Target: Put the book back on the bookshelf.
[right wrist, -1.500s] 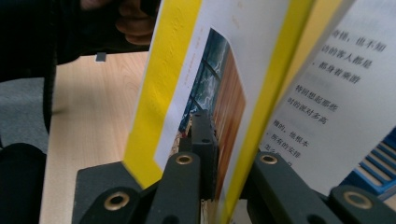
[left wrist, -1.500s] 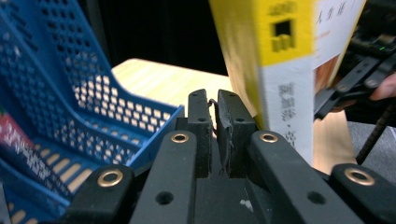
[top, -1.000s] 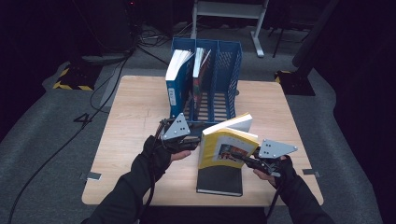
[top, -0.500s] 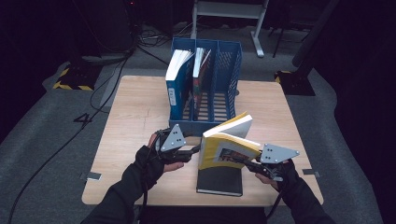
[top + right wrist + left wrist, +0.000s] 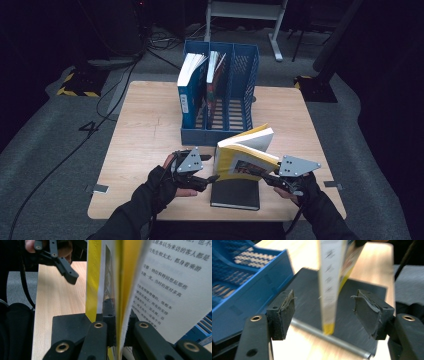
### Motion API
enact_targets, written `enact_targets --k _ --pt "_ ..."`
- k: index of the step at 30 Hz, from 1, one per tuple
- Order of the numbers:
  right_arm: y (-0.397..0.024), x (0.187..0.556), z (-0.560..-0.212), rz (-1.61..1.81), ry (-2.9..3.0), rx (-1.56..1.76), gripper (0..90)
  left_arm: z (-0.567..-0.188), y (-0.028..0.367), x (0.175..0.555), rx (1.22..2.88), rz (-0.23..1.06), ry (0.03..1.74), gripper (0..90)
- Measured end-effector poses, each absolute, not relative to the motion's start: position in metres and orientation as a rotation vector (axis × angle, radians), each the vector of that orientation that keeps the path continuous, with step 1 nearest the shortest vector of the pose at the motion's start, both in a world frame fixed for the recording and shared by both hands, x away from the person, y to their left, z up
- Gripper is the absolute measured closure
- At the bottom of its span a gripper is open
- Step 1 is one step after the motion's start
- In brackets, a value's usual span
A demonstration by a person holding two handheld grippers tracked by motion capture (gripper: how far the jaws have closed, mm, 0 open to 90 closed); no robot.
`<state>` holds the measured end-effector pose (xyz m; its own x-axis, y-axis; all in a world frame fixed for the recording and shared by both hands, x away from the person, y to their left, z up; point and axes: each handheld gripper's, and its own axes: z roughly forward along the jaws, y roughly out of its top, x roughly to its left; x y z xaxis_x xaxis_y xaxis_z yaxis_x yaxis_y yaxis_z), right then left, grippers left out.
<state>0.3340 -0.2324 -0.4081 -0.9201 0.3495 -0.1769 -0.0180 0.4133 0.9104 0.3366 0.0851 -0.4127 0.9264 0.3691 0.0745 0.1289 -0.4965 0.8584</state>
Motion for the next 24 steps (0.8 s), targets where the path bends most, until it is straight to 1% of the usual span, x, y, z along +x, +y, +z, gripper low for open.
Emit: enact_targets --k 6,11,20,24 --pt "-0.237 0.332 -0.412 1.482 2.346 0.279 81.7 -0.409 0.069 0.342 2.015 0.289 0.350 35.2" --pt "-0.243 0.329 -0.414 1.456 2.354 0.293 82.2 -0.400 0.064 0.348 1.960 0.263 0.358 41.2" --pt "-0.253 0.326 -0.417 1.446 2.352 0.331 79.4 -0.374 0.048 0.353 1.900 0.256 0.299 40.9" --pt "-0.260 0.326 -0.420 1.448 2.351 0.364 79.2 -0.364 0.045 0.354 1.883 0.259 0.279 42.3"
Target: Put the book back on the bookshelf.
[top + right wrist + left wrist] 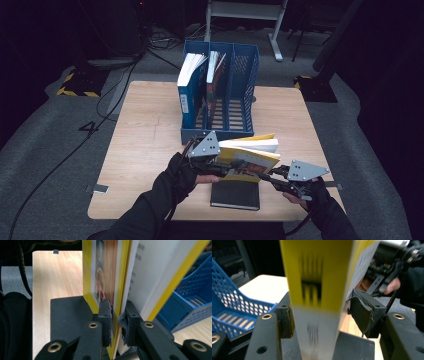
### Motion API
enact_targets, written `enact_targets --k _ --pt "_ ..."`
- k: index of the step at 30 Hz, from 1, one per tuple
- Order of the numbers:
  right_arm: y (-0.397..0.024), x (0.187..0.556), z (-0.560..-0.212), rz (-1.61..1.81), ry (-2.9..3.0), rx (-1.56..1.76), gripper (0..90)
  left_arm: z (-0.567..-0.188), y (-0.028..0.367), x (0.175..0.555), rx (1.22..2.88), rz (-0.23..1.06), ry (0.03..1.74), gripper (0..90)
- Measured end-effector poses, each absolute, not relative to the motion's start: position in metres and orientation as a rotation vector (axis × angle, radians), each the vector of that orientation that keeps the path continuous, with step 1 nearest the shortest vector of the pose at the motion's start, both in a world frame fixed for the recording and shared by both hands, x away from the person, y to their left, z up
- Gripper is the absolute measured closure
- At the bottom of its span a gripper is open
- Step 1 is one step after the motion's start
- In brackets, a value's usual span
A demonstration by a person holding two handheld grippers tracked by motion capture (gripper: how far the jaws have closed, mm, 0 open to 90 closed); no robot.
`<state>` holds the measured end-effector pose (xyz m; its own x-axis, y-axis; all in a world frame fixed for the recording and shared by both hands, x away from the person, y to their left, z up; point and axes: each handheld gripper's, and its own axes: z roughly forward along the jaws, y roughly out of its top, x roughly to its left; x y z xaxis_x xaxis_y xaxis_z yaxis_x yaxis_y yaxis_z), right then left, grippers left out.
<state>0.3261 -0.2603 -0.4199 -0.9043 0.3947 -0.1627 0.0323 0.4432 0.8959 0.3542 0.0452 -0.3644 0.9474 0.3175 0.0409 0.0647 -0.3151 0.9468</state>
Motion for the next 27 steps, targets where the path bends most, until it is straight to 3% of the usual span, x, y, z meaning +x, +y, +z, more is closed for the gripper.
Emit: enact_targets --k 7,9,18,27 --pt "-0.272 0.325 -0.424 1.434 2.339 0.420 74.4 -0.349 0.038 0.355 1.873 0.256 0.234 47.6" --pt "-0.275 0.325 -0.425 1.427 2.337 0.436 72.8 -0.346 0.038 0.356 1.868 0.246 0.221 52.9" --pt "-0.288 0.328 -0.431 1.408 2.329 0.520 55.1 -0.339 0.032 0.357 1.911 0.277 0.207 68.3" --pt "-0.302 0.337 -0.443 1.342 2.366 0.605 46.2 -0.337 0.030 0.356 1.933 0.299 0.235 69.7"
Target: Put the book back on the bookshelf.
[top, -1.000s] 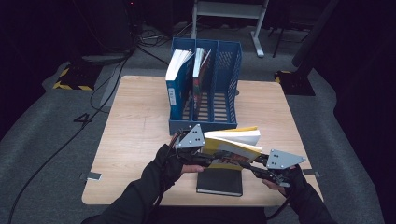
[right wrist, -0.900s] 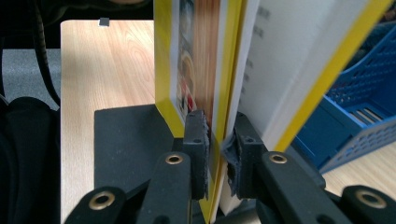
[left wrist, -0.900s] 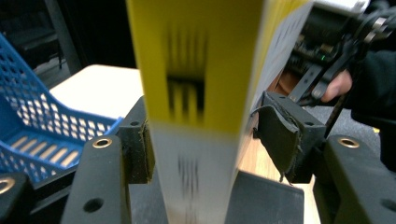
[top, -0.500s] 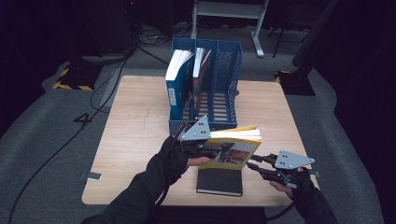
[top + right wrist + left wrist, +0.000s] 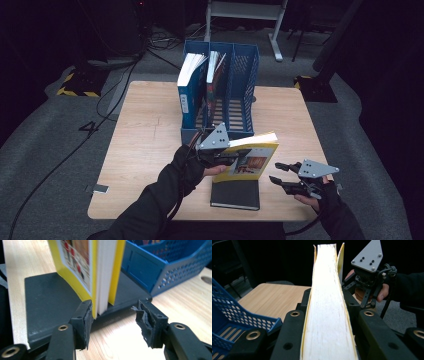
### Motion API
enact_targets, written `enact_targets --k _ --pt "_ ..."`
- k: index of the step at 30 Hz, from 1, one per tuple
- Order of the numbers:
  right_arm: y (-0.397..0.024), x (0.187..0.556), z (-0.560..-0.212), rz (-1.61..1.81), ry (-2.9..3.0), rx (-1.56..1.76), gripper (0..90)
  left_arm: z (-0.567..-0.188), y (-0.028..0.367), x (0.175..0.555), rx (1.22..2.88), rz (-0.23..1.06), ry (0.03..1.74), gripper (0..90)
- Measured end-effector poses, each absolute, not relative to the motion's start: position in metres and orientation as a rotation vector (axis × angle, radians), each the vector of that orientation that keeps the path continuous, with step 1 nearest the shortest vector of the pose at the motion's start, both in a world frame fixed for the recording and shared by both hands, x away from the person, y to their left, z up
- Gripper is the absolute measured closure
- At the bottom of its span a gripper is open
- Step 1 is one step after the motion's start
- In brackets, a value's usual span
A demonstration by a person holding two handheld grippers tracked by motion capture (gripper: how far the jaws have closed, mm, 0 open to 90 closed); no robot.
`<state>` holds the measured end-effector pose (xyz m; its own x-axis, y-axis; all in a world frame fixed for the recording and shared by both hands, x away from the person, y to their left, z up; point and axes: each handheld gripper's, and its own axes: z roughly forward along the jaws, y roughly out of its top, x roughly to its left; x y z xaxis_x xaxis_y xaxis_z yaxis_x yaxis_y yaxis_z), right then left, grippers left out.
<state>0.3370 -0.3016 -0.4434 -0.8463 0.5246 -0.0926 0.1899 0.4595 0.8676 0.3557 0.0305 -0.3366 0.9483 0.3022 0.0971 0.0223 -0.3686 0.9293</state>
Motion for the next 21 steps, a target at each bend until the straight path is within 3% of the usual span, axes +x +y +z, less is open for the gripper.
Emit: enact_targets --k 16,21 --pt "-0.329 0.363 -0.479 1.135 2.366 0.884 30.7 -0.341 0.030 0.356 1.909 0.273 0.272 73.8" --pt "-0.337 0.368 -0.489 1.099 2.376 0.950 30.1 -0.341 0.030 0.357 1.902 0.266 0.283 74.6"
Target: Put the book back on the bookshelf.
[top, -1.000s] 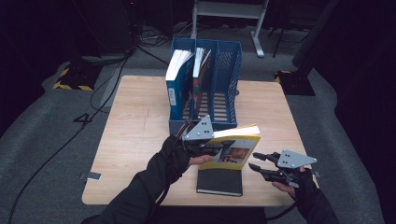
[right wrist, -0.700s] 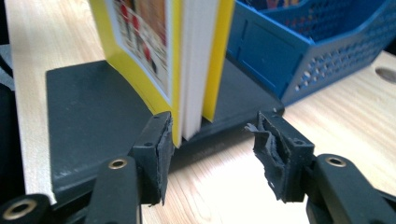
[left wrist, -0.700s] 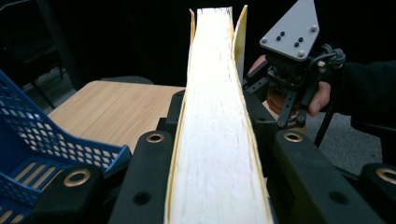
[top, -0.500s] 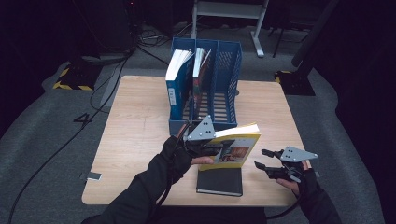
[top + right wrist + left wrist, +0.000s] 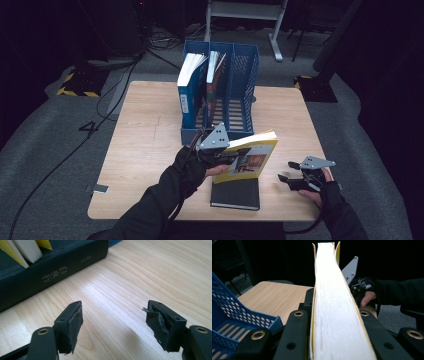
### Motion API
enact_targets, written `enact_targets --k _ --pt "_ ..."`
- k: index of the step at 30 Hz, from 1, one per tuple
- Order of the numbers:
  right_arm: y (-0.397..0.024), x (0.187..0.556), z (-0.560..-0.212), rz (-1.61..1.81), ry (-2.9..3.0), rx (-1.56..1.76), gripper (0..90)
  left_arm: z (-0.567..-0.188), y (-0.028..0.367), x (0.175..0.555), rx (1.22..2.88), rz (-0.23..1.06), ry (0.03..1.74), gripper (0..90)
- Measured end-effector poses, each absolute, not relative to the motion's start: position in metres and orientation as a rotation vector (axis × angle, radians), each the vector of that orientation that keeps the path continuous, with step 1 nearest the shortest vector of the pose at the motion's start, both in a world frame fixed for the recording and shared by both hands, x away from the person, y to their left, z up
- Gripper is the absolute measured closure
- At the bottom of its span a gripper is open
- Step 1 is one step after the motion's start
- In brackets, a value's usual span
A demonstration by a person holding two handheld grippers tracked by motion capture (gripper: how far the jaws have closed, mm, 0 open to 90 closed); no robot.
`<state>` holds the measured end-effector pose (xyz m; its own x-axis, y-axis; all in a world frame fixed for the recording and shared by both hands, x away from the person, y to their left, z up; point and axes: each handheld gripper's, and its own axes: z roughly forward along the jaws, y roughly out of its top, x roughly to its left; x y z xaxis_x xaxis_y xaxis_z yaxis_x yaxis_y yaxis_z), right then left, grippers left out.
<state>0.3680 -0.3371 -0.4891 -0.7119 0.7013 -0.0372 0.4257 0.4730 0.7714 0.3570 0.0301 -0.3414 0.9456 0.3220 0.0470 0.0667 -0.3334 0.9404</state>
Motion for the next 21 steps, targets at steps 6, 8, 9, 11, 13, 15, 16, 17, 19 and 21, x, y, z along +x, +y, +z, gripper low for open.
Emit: enact_targets --k 6,8,9,11,13,15,16,17,19,21 --pt "-0.339 0.371 -0.492 1.101 2.380 0.984 30.0 -0.339 0.026 0.362 1.904 0.254 0.311 74.9" --pt "-0.338 0.371 -0.493 1.093 2.383 0.978 29.9 -0.338 0.024 0.363 1.908 0.258 0.315 75.0" --pt "-0.338 0.371 -0.493 1.092 2.384 0.978 29.9 -0.338 0.023 0.364 1.909 0.265 0.319 75.0" --pt "-0.338 0.371 -0.493 1.099 2.382 0.985 29.3 -0.337 0.021 0.365 1.908 0.268 0.325 75.1" --pt "-0.338 0.371 -0.494 1.098 2.378 0.992 29.0 -0.336 0.019 0.366 1.915 0.290 0.327 75.1" --pt "-0.339 0.371 -0.495 1.094 2.378 0.999 28.6 -0.332 0.019 0.367 1.908 0.300 0.332 75.1" --pt "-0.339 0.372 -0.495 1.089 2.379 1.000 28.6 -0.330 0.019 0.368 1.900 0.300 0.339 75.1" --pt "-0.339 0.372 -0.495 1.089 2.379 1.000 28.6 -0.330 0.019 0.368 1.900 0.300 0.339 75.1" --pt "-0.338 0.372 -0.496 1.079 2.382 1.003 28.6 -0.326 0.020 0.369 1.896 0.317 0.347 75.1" --pt "-0.338 0.372 -0.497 1.070 2.383 1.000 28.6 -0.321 0.024 0.370 1.886 0.345 0.363 75.1"
